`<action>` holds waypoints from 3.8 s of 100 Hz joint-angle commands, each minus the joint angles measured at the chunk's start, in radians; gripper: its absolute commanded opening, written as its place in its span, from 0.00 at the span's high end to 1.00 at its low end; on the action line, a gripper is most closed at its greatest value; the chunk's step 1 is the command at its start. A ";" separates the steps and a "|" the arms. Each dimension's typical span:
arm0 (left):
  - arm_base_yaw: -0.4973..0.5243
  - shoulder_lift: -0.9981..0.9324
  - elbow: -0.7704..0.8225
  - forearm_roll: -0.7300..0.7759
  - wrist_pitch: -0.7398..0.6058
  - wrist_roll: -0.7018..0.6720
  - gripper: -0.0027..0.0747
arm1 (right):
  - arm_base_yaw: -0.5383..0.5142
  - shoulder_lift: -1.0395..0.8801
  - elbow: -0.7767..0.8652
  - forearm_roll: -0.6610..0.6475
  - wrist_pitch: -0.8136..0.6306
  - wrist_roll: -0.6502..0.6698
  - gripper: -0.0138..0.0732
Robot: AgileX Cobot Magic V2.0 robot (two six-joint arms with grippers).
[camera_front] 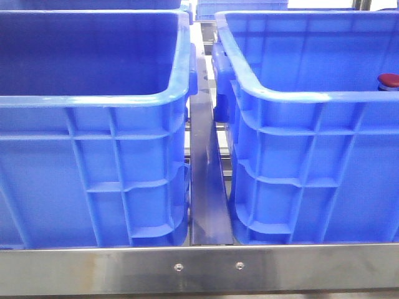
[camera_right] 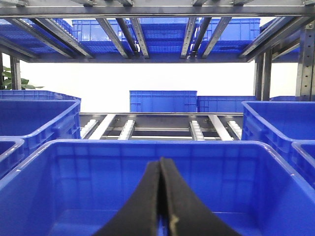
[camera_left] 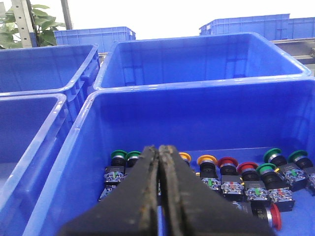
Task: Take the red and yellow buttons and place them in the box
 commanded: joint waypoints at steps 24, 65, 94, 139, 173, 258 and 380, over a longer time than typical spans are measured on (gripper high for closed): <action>0.003 0.010 -0.026 -0.001 -0.079 -0.012 0.99 | 0.001 0.012 -0.024 0.016 -0.007 -0.005 0.91; 0.003 -0.001 0.047 0.043 -0.109 -0.012 0.99 | 0.001 0.012 -0.024 0.016 -0.007 -0.005 0.91; 0.003 -0.106 0.240 0.069 -0.312 -0.012 0.99 | 0.001 0.012 -0.024 0.016 -0.007 -0.005 0.91; -0.001 -0.187 0.477 0.008 -0.458 -0.012 0.99 | 0.001 0.014 -0.024 0.016 -0.004 -0.005 0.91; -0.001 -0.187 0.477 0.050 -0.440 -0.117 0.99 | 0.001 0.014 -0.024 0.016 -0.004 -0.005 0.91; -0.001 -0.187 0.475 0.032 -0.442 -0.110 0.99 | 0.001 0.014 -0.024 0.016 -0.004 -0.005 0.91; -0.001 -0.187 0.475 0.032 -0.442 -0.110 0.99 | 0.071 -0.020 0.174 -1.688 -0.250 1.651 0.91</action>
